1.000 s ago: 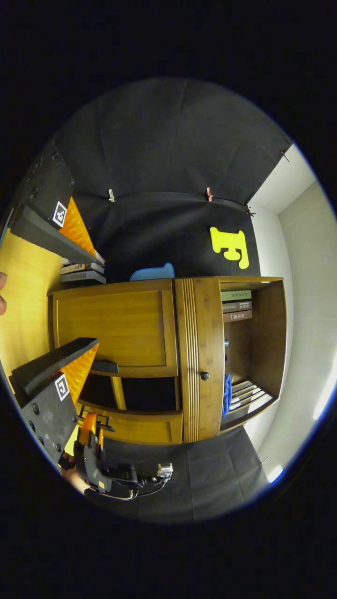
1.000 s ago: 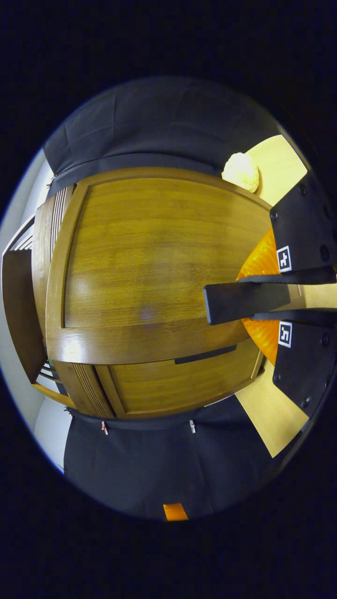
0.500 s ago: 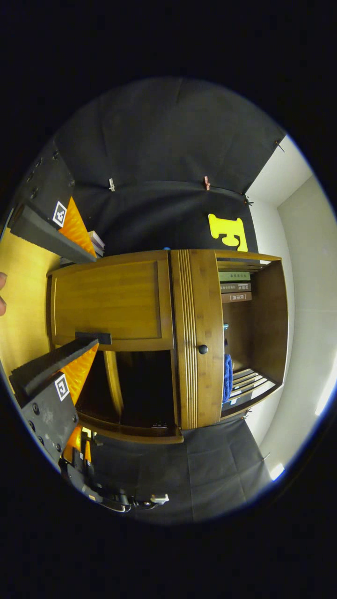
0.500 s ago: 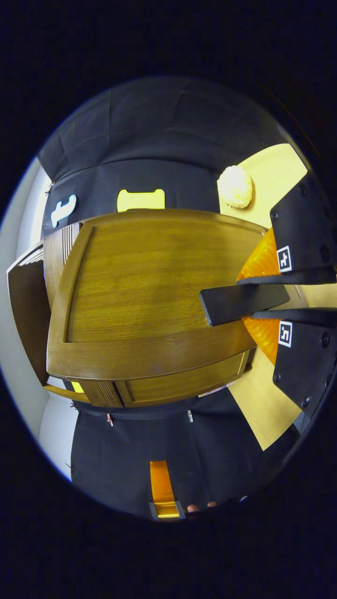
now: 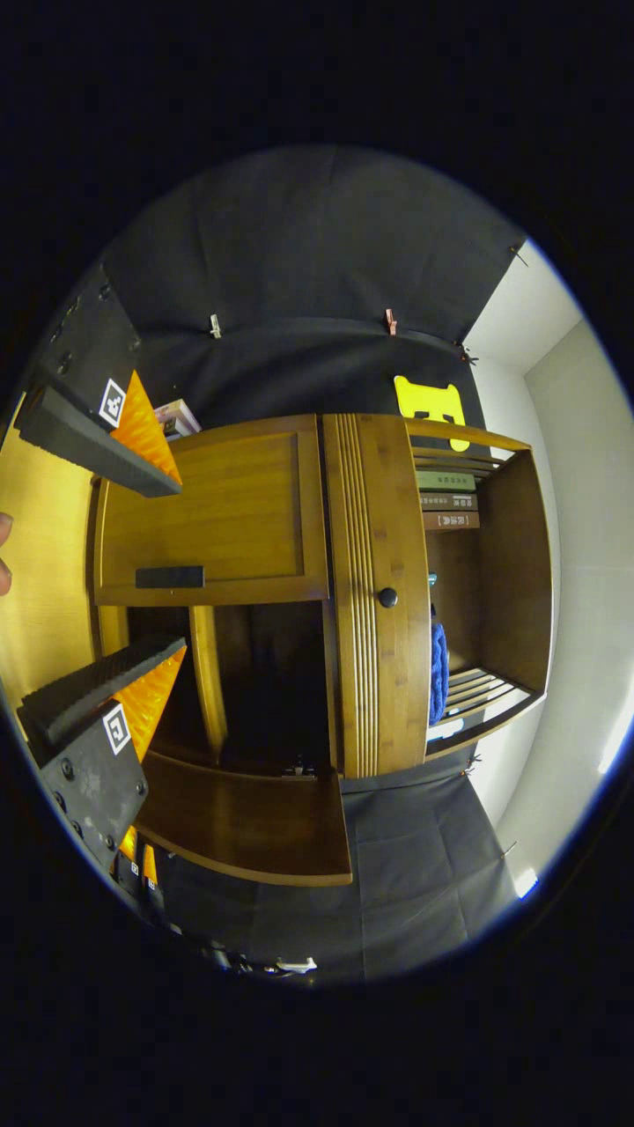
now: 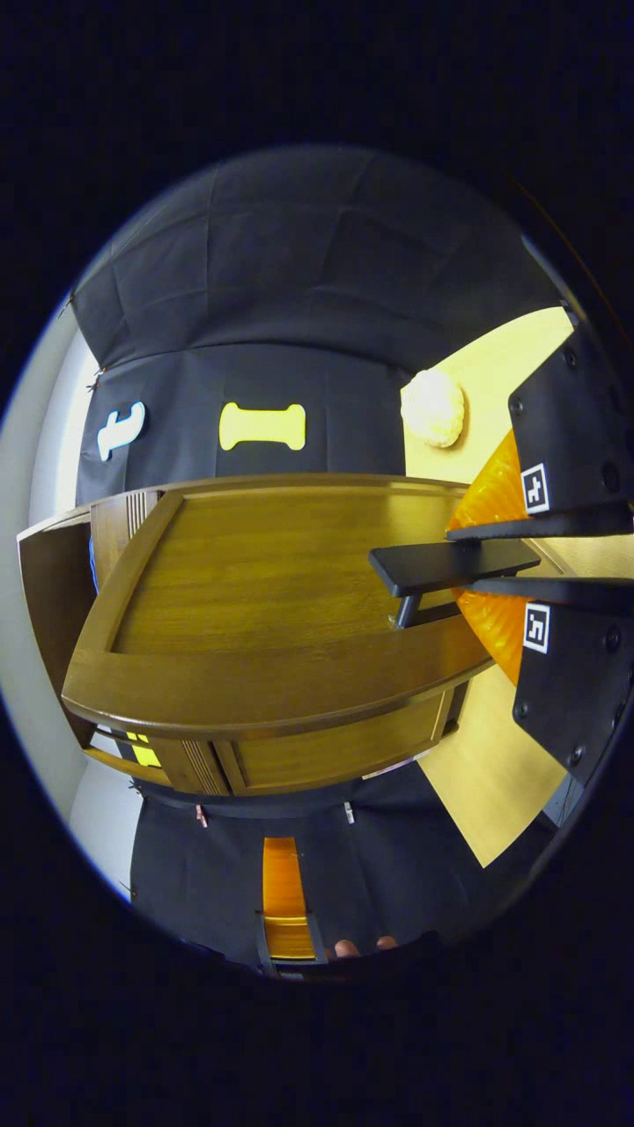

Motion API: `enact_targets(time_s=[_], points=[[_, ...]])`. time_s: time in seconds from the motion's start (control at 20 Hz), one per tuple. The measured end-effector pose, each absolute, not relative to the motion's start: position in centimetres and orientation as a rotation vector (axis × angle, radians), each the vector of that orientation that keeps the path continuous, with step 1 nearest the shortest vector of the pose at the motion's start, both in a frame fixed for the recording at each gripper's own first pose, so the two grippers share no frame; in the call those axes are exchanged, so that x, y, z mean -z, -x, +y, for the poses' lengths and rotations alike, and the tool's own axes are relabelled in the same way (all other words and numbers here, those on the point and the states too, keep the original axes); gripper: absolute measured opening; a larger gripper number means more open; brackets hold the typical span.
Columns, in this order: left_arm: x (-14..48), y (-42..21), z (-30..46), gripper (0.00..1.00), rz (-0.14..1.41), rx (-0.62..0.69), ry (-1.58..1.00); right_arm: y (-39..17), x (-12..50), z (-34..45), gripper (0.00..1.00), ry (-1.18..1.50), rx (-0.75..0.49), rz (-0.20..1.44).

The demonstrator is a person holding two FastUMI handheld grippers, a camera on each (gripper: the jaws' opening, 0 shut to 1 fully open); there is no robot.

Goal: Open the right door of the double-door shoe cabinet with the right hand, and open the left door with the left hand.

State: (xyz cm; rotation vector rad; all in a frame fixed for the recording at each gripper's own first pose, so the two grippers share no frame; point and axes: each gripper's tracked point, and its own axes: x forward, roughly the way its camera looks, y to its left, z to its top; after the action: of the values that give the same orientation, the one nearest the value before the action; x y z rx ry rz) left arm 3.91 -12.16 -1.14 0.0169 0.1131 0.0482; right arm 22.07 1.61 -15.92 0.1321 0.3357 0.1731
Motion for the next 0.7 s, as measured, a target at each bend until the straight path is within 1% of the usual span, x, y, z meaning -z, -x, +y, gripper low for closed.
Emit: enact_targets(time_s=[0.2,0.25,0.3,0.35,0.4,0.7], points=[[1.0,-4.9,-14.7,0.99,0.110,-0.015,-0.024,-22.2,16.1,0.6,0.22,-0.143,-0.128,0.351],[1.0,-5.1,-15.1,0.98,0.110,-0.009,-0.025,-22.2,16.1,0.0,0.22,-0.140,-0.110,0.350],[1.1,-5.3,-15.5,0.99,0.110,-0.004,-0.026,-22.3,16.0,-0.6,0.22,-0.135,-0.090,0.343],[1.1,-5.4,-15.9,0.99,0.111,0.001,-0.025,-22.4,16.0,-1.2,0.19,-0.135,-0.076,0.343],[1.1,-5.5,-16.2,0.99,0.111,0.006,-0.025,-22.5,16.2,-1.3,0.17,-0.148,-0.076,0.347],[1.7,-6.3,-17.2,0.99,0.118,0.018,-0.031,-22.3,16.2,-2.1,0.17,-0.146,-0.106,0.357]])
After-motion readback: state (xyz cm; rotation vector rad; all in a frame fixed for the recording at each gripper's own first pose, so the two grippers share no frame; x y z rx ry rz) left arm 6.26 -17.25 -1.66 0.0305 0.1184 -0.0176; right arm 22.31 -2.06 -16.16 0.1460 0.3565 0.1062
